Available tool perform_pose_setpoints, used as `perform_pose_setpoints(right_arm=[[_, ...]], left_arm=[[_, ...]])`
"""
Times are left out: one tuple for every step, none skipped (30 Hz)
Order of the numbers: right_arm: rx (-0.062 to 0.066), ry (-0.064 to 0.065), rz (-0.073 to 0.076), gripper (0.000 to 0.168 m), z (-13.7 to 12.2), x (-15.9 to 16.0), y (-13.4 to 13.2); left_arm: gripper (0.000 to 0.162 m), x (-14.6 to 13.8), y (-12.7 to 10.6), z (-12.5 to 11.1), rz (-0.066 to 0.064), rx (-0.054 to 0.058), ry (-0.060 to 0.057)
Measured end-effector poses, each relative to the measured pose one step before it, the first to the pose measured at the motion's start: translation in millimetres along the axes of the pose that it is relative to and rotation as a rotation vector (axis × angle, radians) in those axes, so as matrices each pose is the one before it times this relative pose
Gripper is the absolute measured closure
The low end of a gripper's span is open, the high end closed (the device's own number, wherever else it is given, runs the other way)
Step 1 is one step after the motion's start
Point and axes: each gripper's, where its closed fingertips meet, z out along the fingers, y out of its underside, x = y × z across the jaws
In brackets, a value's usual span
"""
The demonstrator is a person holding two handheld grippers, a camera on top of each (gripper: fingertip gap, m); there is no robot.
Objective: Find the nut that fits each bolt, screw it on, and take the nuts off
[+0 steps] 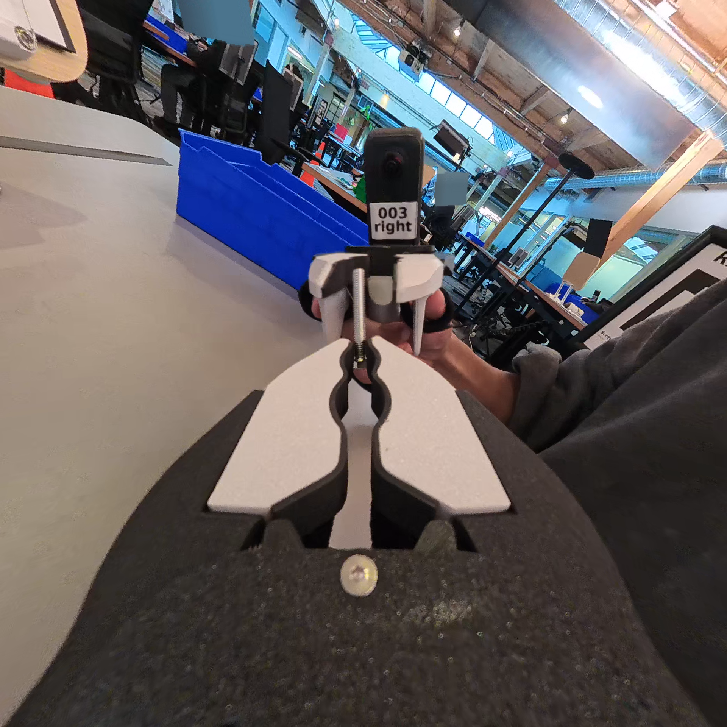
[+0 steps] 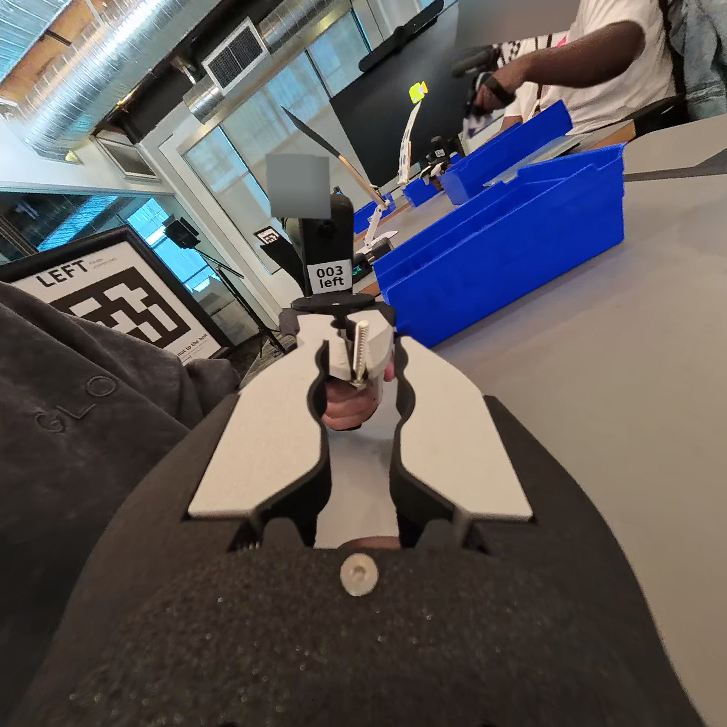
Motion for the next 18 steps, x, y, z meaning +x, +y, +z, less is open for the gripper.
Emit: perform_pose_setpoints(right_arm=[[-0.0041,-0.0082,0.0012,0.140,0.70,-1.51,0.85],[-0.0006,0.0048,-0.0114,0.147,-0.32,0.17,0.23],[-0.0196,0.0183,-0.0185,0.157,-0.28,2.41,2.80],[-0.0209,0.0074,-0.0247,0.161,-0.44,0.84,2.91],[-0.0033,-0.0021,-0.0162,0.162,-0.67,-1.04,1.22],[-0.0043,-0.0070,0.0005,0.162,-0.50,-1.55,1.10],[-0.0068,-0.0015,0.0014,0.162,-1.02,-0.50,0.53],[-0.0063,0.0068,-0.0044,0.162,-1.72,0.41,-0.51],[-0.0077,0.0038,-0.0072,0.162,-2.26,-0.22,-1.10],[-0.0049,0.0133,-0.0124,0.163,-3.61,0.12,-3.07],[-0.0142,0.0243,-0.0211,0.163,-4.37,0.78,-2.97],[-0.0164,0.0277,-0.0313,0.162,-6.48,0.13,-4.52],[-0.0029,0.0398,-0.0416,0.162,-11.26,1.40,-9.22],[0.0200,0.0409,-0.0348,0.163,-15.21,2.55,-13.76],[0.0202,0.0459,-0.0145,0.163,-17.69,4.94,-14.41],[0.0058,0.0607,-0.0114,0.163,-19.74,8.55,-13.02],[-0.0101,0.0832,-0.0224,0.163,-21.72,13.28,-10.80],[-0.0409,0.0996,-0.0252,0.163,-22.71,19.31,-6.49]], left_arm=[[0.157,-0.19,1.35,1.11,-0.0068,-0.0037,0.0028],[0.157,-0.29,2.17,1.40,-0.0066,-0.0095,0.0024],[0.157,-0.41,1.97,1.46,-0.0014,-0.0058,-0.0008],[0.157,0.02,1.99,1.48,-0.0008,-0.0059,0.0012],[0.157,0.19,2.00,1.52,-0.0024,-0.0079,0.0016],[0.156,0.51,1.38,1.35,0.0018,-0.0065,0.0014],[0.156,0.38,0.57,1.11,0.0054,-0.0019,-0.0019],[0.156,-0.09,-0.61,0.73,0.0061,0.0031,-0.0085],[0.156,0.35,-1.45,0.25,0.0080,0.0042,-0.0069],[0.154,2.17,-2.65,-0.65,0.0053,0.0070,0.0052],[0.143,4.02,-4.83,-1.63,-0.0012,0.0160,0.0162],[0.135,3.06,-4.53,-2.23,-0.0037,0.0074,0.0097],[0.131,0.85,-2.81,-2.64,0.0072,-0.0039,-0.0036],[0.126,0.45,-2.44,-3.08,0.0149,-0.0028,-0.0076],[0.121,0.27,-2.44,-3.22,0.0169,-0.0005,-0.0071],[0.121,-1.10,-2.37,-3.06,0.0148,-0.0013,-0.0137],[0.121,-2.44,-2.32,-2.70,0.0096,-0.0018,-0.0197],[0.121,-2.18,-2.57,-2.42,0.0046,0.0012,-0.0151]])
